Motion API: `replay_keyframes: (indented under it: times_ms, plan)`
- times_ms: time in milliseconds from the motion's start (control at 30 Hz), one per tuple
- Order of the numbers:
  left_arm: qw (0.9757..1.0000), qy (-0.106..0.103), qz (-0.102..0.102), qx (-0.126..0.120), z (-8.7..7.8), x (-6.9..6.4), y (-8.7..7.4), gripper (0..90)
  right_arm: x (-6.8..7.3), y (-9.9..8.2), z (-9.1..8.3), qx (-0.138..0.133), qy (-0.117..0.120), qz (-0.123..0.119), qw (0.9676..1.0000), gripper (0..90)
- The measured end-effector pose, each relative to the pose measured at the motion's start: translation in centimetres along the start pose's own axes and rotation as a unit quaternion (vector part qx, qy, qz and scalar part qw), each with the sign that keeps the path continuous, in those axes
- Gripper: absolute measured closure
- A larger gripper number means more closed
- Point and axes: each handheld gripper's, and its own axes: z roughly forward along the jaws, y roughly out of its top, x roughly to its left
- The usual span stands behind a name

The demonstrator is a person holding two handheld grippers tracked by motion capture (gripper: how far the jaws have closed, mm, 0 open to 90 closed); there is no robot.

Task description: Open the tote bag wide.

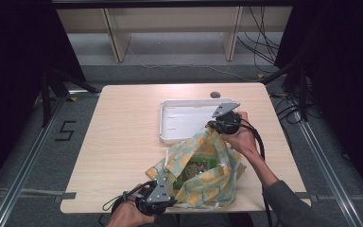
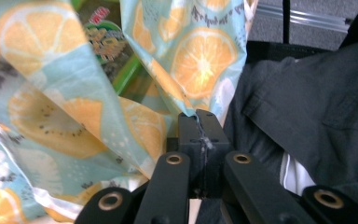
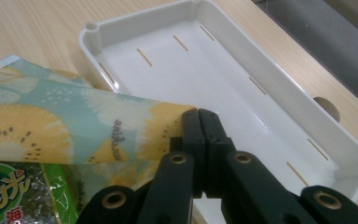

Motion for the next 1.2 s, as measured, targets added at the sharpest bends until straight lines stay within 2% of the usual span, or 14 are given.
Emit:
replay_keyframes:
  times_ms: [100,167,233,300,333,367,433,567,833,900,1000,1067,1100,1200]
  plan:
    - [0.9997,0.004,-0.013,-0.022,-0.7,0.1,0.6,81.0,0.2,-0.2,-0.2,-0.009,0.014,0.011,0.9998,90.0]
    - [0.9988,0.009,-0.014,-0.045,-1.3,0.1,1.4,63.5,0.6,-0.2,-1.2,-0.034,0.027,0.013,0.9990,80.0]
    - [0.9975,0.013,-0.011,-0.068,-2.0,0.1,2.4,63.0,0.8,-0.3,-1.8,-0.036,0.041,0.018,0.9983,76.5]
    - [0.9957,0.037,0.006,-0.085,-2.8,0.4,3.5,57.4,1.3,-0.4,-2.9,-0.051,0.043,0.019,0.9976,68.6]
    - [0.9951,0.042,0.008,-0.090,-3.1,0.7,3.9,54.4,2.0,-0.7,-4.3,-0.060,0.072,0.025,0.9953,63.7]
    - [0.9945,0.052,0.012,-0.091,-3.4,1.1,4.4,54.4,2.0,-0.7,-4.3,-0.060,0.072,0.025,0.9953,63.7]
    - [0.9916,0.076,-0.003,-0.104,-3.5,2.1,5.0,52.2,3.2,-1.2,-5.9,-0.067,0.092,0.025,0.9932,59.9]
    - [0.9882,0.128,-0.007,-0.084,-2.8,4.8,5.6,45.2,4.7,-2.5,-7.2,-0.068,0.128,0.013,0.9894,55.6]
    - [0.9869,0.152,-0.031,-0.044,-0.2,7.9,5.6,39.1,7.8,-4.8,-6.1,-0.019,0.195,-0.014,0.9804,46.7]
    - [0.9895,0.138,-0.031,-0.030,0.5,8.6,5.7,40.0,8.2,-5.2,-5.7,-0.005,0.208,-0.025,0.9778,46.3]
    - [0.9920,0.124,-0.024,-0.011,1.5,9.7,5.7,57.4,8.9,-6.0,-5.0,0.025,0.212,-0.036,0.9762,49.8]
    - [0.9914,0.127,-0.029,-0.005,1.8,10.2,5.8,73.3,9.2,-6.5,-4.5,0.039,0.223,-0.051,0.9727,62.2]
    - [0.9901,0.137,-0.031,0.002,1.9,10.8,5.9,81.9,9.5,-6.9,-4.3,0.064,0.229,-0.076,0.9684,77.3]
    - [0.9885,0.146,-0.041,0.010,2.0,11.9,5.8,85.7,9.8,-7.2,-4.3,0.075,0.235,-0.092,0.9647,86.5]
